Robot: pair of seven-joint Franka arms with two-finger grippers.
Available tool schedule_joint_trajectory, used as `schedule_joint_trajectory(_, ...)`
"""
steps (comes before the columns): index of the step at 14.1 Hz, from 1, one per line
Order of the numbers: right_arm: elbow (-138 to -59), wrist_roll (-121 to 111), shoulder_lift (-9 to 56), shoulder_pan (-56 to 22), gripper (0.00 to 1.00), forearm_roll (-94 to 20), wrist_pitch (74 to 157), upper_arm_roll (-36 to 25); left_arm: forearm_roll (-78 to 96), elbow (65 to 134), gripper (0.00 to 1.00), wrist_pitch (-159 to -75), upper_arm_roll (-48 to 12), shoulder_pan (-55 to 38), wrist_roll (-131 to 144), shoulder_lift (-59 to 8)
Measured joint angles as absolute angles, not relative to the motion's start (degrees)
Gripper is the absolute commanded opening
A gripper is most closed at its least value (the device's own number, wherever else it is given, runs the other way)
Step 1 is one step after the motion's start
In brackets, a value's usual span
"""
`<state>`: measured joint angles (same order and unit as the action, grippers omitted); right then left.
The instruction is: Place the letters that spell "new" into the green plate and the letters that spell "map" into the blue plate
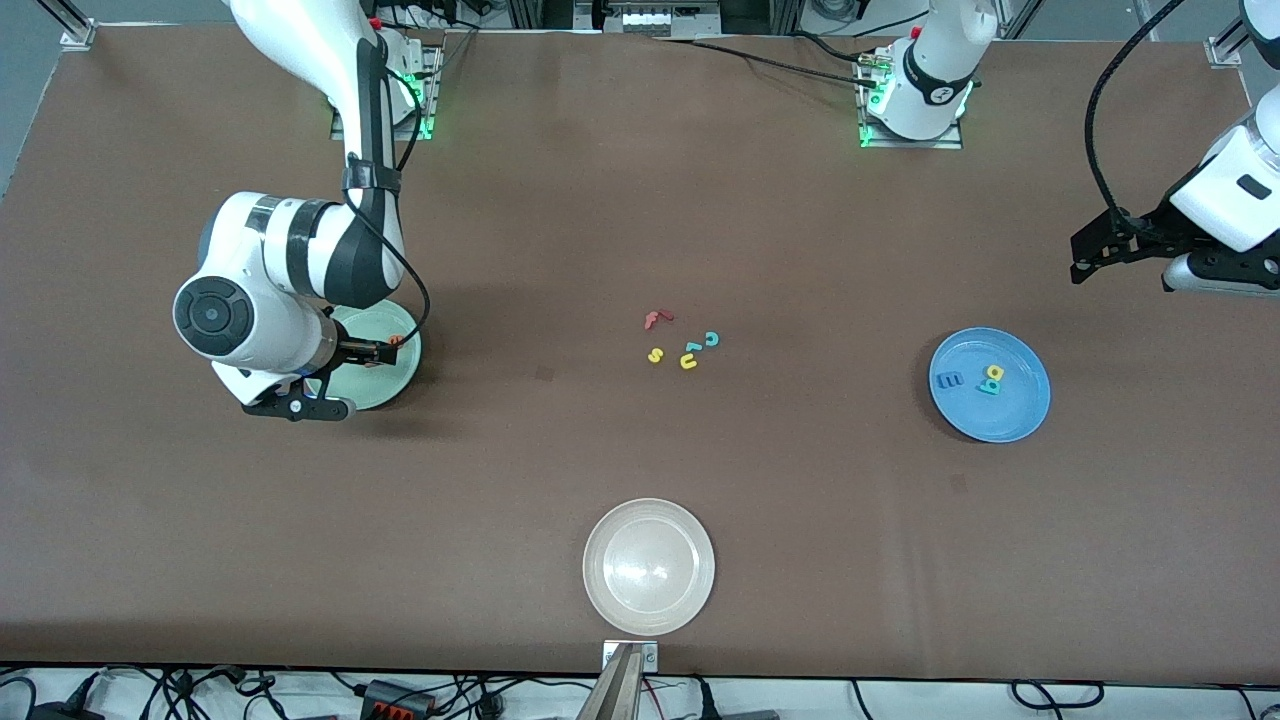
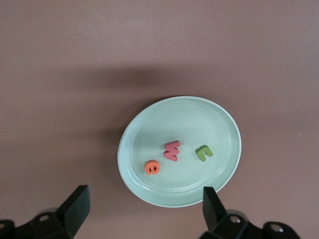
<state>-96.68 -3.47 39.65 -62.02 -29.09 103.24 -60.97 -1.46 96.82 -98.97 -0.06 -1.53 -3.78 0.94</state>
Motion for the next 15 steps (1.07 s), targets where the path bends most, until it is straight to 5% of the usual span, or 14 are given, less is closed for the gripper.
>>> schedule_joint_trajectory(3, -94.33, -2.83, 39.58, -60.63, 1.0, -29.2, 103.23, -59.53, -1.47, 96.82, 1.0, -98.97, -0.06, -1.54, -3.78, 0.95)
schedule_joint_trajectory(11, -88.07, 16.86, 27.62, -41.02, 1.0, -12.15, 103.19, -30.91, -1.46, 96.81, 1.0, -98.97, -0.06, -1.56, -3.78, 0.94)
schedule_joint_trajectory(15, -85.45, 16.53, 19.86, -34.44, 1.0, -5.39, 102.47, -27.53, -1.46, 96.81, 1.0, -98.97, -0.06, -1.57, -3.78, 0.94)
